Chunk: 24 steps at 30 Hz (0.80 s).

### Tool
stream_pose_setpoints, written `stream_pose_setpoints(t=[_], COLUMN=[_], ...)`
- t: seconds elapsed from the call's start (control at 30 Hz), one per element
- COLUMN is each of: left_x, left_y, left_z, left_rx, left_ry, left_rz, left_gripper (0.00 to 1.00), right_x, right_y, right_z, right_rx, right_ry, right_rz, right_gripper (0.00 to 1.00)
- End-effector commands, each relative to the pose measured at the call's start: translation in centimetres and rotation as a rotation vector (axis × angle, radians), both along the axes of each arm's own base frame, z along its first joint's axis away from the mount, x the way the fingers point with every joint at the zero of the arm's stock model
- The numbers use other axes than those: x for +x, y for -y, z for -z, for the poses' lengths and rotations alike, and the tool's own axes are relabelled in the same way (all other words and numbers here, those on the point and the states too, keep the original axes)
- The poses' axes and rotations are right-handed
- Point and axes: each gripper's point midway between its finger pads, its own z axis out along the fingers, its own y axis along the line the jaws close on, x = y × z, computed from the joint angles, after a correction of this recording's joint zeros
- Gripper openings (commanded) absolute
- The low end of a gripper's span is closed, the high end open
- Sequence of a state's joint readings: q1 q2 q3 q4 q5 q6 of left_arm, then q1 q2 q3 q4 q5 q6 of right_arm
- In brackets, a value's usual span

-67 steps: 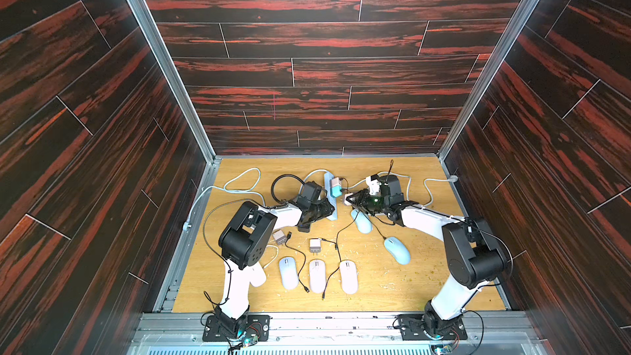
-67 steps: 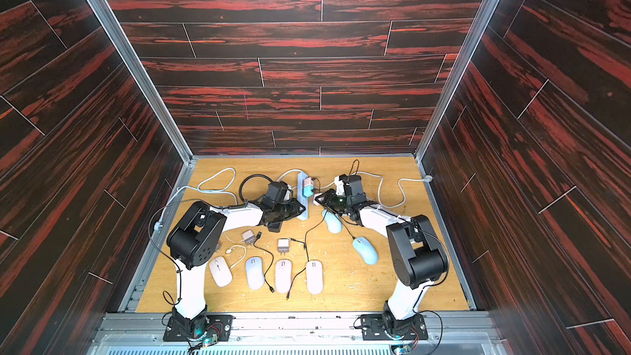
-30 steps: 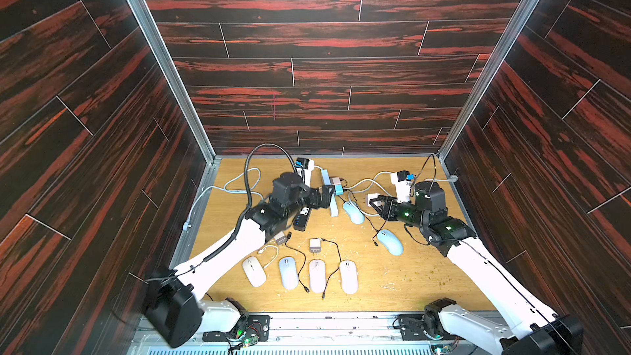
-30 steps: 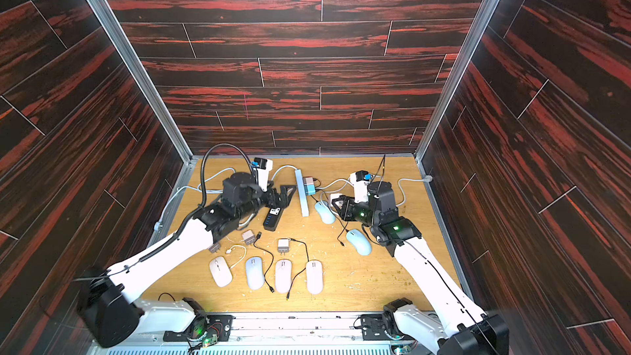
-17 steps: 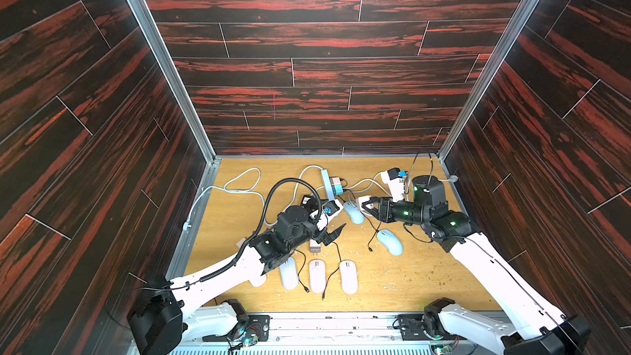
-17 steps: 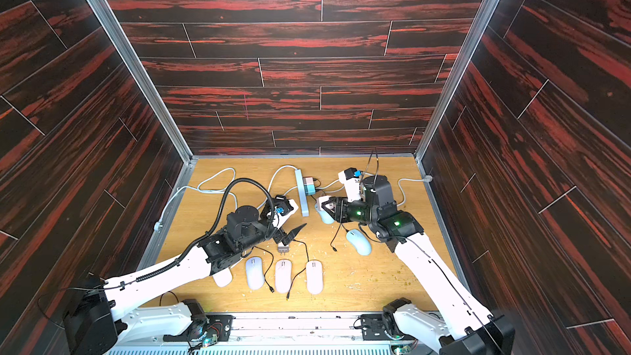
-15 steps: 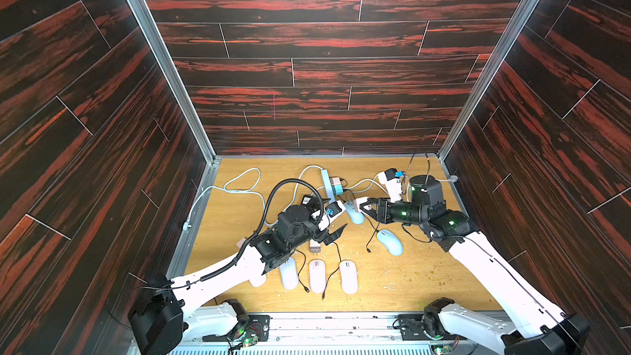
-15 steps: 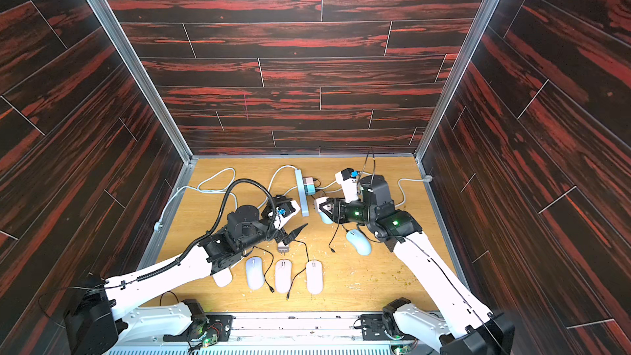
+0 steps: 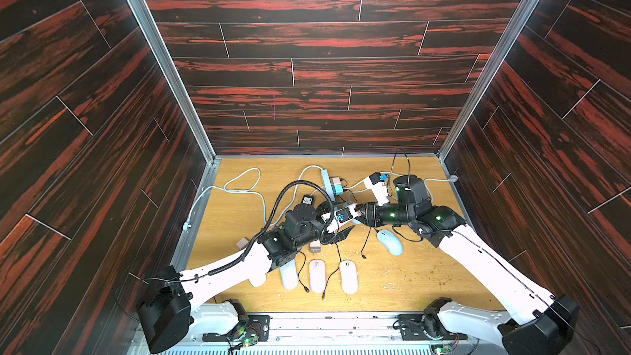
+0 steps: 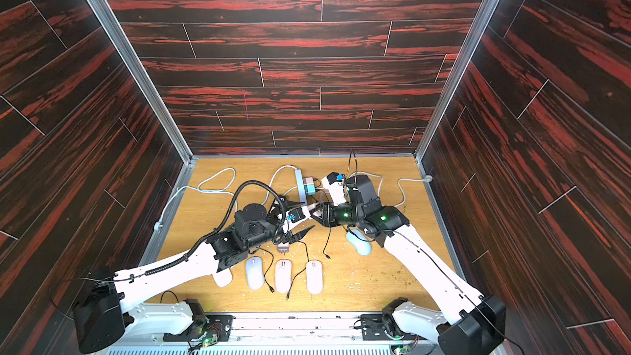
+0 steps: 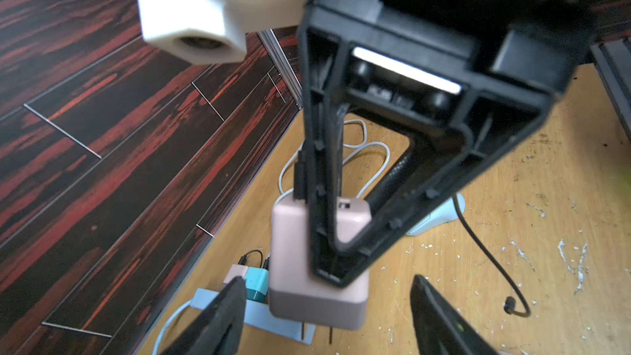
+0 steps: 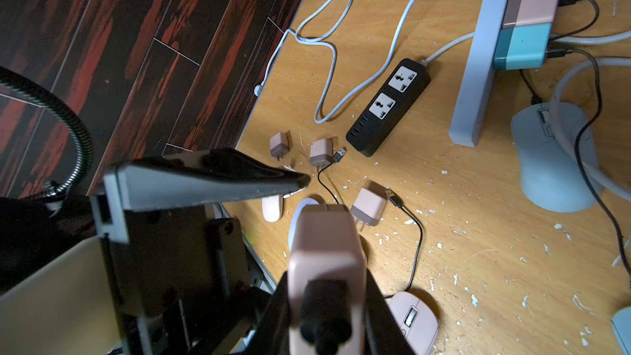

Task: Unplug the wireless mouse
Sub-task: Remove the power cord from the plug.

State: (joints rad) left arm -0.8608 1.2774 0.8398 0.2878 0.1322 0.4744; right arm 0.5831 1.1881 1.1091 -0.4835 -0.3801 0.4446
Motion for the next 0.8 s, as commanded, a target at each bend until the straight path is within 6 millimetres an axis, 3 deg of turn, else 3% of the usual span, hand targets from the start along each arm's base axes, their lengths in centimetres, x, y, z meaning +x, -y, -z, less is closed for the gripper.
stream_pose_setpoints(t=[0.0, 0.53, 0.63, 0.77], left_x=[0.0, 0.2, 0.2, 0.3], left_y=[0.6, 0.6, 0.6, 0.5], left_z=[-2.0, -2.0, -2.0, -2.0], left_rx=[-0.047, -0.054, -0.054, -0.057], left_ry=[0.035, 0.032, 0.029, 0.027], left_rz=[0.015, 0.005, 0.003, -0.002], left_gripper=[0.73, 0.54, 0.47, 0.27], right_x=[-0.3, -0.8, -0.8, -0.9], right_y=[-0.9, -1.2, -1.2, -1.1], right_z=[-1.2, -0.1, -0.2, -0.4], right_rx=[0.025, 0.014, 0.016, 0.013], right_ry=[0.006, -0.022, -0.018, -0.006], right_rz=[-0.038, -0.049, -0.051, -0.056], right_gripper=[0.00, 0.00, 0.00, 0.00])
